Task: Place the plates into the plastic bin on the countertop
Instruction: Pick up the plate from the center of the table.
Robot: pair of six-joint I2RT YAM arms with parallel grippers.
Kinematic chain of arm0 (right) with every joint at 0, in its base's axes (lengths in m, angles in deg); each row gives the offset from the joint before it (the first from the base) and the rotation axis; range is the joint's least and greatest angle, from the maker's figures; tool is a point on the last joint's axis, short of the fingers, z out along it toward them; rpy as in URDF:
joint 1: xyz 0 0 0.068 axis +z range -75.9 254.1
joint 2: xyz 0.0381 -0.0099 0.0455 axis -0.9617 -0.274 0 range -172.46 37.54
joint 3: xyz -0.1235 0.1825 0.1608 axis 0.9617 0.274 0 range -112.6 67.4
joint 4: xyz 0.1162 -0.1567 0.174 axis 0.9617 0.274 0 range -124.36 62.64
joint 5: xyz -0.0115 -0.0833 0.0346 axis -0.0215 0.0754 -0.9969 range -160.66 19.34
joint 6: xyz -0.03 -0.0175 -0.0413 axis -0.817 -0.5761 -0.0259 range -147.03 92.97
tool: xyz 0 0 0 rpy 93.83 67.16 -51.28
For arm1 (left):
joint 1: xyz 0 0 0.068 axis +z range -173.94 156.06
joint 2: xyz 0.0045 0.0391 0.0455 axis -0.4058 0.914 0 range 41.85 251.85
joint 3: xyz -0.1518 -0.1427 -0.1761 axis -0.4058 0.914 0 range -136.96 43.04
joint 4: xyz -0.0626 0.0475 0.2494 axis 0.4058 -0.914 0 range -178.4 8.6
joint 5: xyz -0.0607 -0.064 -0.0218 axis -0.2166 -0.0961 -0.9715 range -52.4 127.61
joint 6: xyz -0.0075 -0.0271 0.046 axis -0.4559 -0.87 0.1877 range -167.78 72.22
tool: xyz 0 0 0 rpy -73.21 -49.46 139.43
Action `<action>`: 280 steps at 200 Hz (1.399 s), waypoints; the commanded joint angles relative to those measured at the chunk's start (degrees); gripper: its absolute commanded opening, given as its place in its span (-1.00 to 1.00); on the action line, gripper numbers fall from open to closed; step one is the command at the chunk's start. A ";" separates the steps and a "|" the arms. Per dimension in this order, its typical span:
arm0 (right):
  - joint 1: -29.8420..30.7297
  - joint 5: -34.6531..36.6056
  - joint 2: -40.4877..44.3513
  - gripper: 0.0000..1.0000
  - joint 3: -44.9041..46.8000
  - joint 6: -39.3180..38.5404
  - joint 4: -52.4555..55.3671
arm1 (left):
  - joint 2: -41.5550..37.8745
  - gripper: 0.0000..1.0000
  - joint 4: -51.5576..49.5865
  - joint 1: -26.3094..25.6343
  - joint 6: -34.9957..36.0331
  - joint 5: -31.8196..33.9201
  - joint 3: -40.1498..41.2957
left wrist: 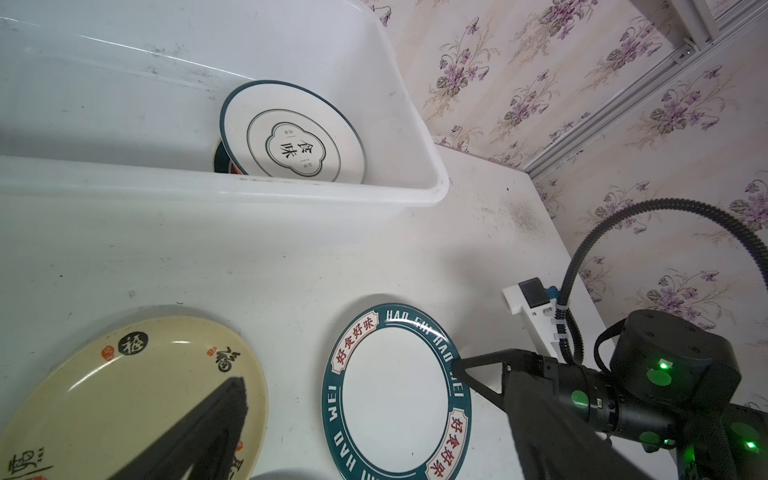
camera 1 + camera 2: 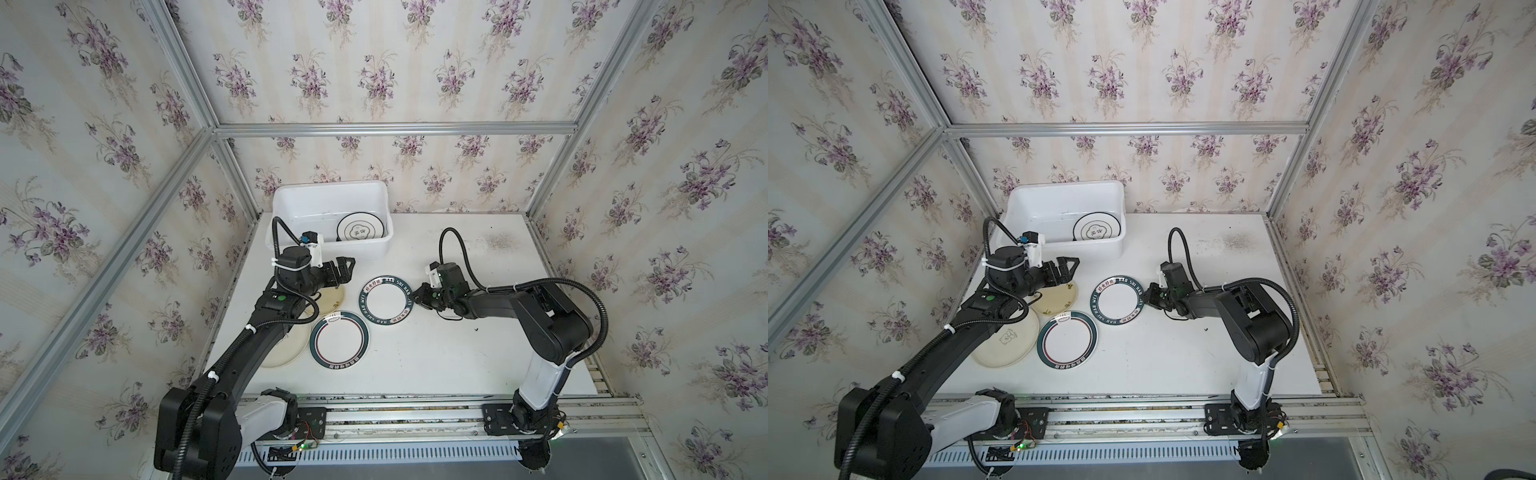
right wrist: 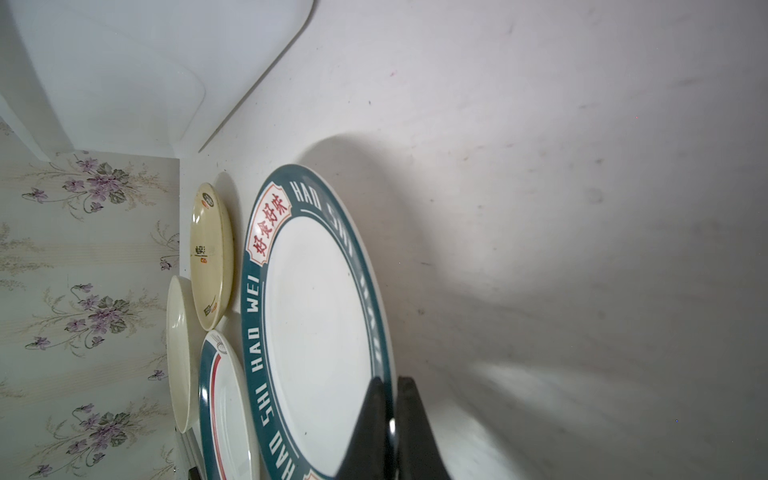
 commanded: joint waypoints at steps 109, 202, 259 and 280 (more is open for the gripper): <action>-4.24 1.19 11.06 -1.00 3.05 1.69 2.27 | 0.04 0.99 1.66 -0.16 -0.51 3.25 1.01; -6.82 4.20 29.84 -1.00 4.64 1.54 11.51 | 7.06 0.81 7.55 -8.76 -3.24 -2.92 0.18; -8.55 0.11 32.58 -1.00 6.75 5.29 8.84 | 13.21 0.32 12.84 -13.11 -6.99 -6.58 -1.76; -8.75 -0.92 33.08 -1.00 7.06 5.93 7.84 | 15.24 0.18 14.36 -14.11 -8.05 -7.74 -2.98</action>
